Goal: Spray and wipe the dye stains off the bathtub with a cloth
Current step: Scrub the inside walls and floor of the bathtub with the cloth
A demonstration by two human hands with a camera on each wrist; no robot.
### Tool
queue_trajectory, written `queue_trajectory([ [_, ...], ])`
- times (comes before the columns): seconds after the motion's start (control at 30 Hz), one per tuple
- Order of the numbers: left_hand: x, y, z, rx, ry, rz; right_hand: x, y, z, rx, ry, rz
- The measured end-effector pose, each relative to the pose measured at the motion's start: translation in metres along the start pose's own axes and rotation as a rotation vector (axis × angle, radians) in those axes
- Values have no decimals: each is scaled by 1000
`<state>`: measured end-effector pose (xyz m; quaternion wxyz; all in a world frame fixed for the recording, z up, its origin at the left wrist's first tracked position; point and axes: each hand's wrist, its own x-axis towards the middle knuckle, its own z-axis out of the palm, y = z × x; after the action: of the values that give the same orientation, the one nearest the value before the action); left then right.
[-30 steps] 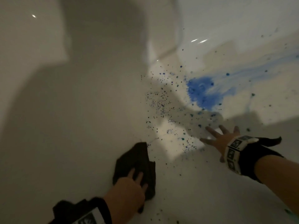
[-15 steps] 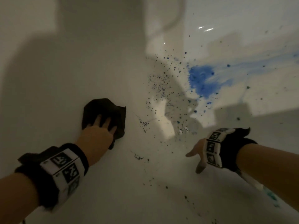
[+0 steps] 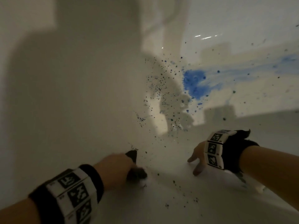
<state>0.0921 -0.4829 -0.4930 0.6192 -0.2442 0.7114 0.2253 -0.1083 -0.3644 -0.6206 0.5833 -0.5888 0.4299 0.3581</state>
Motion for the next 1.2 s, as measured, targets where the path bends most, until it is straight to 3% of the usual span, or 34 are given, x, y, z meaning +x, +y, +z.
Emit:
queue_trajectory([
  [0.07,-5,-6,-4,61,151,-148,-8,5,1,93,-37,7],
  [0.17,-3,-8,3,267,-7,-348,-15,10,2,87,-45,30],
  [0.23,5,-6,16,267,-95,-304,-14,13,2,56,-24,44],
  [0.43,44,33,31,149,-160,-224,0,17,6,129,2,32],
  [0.6,48,71,18,16,-126,-2,5,24,4,148,-53,26],
  [0.73,35,38,-15,-246,10,53,1,35,3,66,-28,69],
  [0.83,13,-6,-54,-327,261,-6,4,43,2,33,-9,96],
  [0.9,1,-29,-79,-208,458,-63,7,45,-3,31,-11,122],
  [0.97,2,-48,-98,14,538,-150,10,43,-9,21,7,136],
  [1.07,22,-67,-105,361,403,-323,18,32,-14,-9,26,136],
  [1.2,45,-66,-70,545,172,-402,19,12,-16,-68,32,100],
])
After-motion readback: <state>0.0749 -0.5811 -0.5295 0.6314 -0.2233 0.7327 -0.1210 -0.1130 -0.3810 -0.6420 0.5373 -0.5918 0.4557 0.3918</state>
